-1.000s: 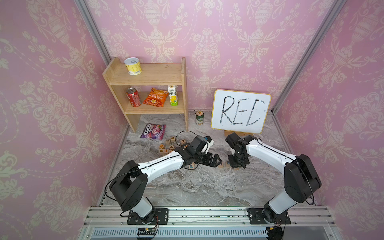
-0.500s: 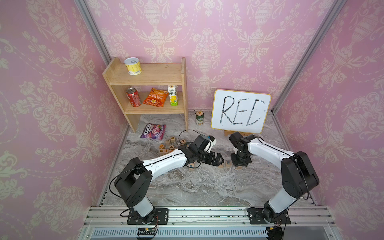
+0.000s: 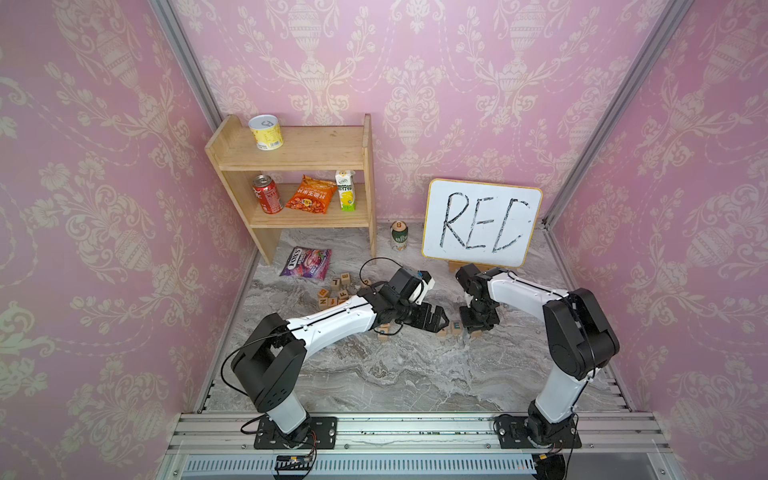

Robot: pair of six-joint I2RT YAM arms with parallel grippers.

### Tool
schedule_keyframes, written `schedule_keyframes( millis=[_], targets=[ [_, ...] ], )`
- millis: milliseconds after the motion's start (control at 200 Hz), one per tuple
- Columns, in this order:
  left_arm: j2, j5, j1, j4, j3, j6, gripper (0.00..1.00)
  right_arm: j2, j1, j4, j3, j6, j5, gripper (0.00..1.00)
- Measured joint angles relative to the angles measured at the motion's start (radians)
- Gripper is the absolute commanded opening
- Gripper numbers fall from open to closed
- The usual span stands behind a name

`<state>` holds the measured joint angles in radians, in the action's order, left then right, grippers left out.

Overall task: Assemble the uppercase word "red" with letter blocks
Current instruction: Place the letter block at the center of the board.

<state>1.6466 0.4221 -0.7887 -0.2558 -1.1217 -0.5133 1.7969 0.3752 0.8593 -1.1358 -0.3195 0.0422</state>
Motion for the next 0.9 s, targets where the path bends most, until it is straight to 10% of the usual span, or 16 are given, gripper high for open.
schedule_keyframes(
  millis=[901],
  targets=[
    [0.027,0.003,0.0,-0.013,-0.015,0.006,0.99,0.02,-0.022,0.018,-0.064,0.032,-0.008,0.43]
  ],
)
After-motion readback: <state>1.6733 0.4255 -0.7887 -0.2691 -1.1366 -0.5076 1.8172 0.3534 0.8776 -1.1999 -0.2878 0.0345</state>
